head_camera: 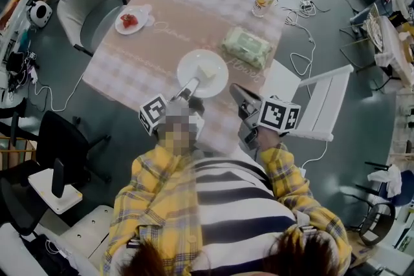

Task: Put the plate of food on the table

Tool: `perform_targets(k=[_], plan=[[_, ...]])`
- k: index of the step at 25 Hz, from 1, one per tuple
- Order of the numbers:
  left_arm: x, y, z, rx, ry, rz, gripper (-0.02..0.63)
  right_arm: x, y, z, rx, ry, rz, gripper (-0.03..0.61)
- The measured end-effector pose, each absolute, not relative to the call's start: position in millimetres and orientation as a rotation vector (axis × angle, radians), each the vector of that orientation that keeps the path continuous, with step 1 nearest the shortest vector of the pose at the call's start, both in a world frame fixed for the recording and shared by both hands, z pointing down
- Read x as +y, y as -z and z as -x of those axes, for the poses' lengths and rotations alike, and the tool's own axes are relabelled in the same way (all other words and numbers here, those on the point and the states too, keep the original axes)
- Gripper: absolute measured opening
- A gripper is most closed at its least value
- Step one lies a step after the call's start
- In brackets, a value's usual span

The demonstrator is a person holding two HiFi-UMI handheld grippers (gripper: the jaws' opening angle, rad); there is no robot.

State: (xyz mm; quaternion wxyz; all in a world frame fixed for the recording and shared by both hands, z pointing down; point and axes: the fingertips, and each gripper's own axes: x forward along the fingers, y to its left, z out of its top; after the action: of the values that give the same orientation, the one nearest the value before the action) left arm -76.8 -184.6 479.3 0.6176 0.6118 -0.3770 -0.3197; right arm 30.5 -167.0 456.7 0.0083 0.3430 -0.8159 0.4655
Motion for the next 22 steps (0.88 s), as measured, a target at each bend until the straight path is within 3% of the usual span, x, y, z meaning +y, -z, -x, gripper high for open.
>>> perform_targets(k=[22], plan=[[-314, -507, 91, -1.011, 0.761, -1.351, 0.002, -288, -460, -12, -2.549, -1.393, -0.888, -0.005]])
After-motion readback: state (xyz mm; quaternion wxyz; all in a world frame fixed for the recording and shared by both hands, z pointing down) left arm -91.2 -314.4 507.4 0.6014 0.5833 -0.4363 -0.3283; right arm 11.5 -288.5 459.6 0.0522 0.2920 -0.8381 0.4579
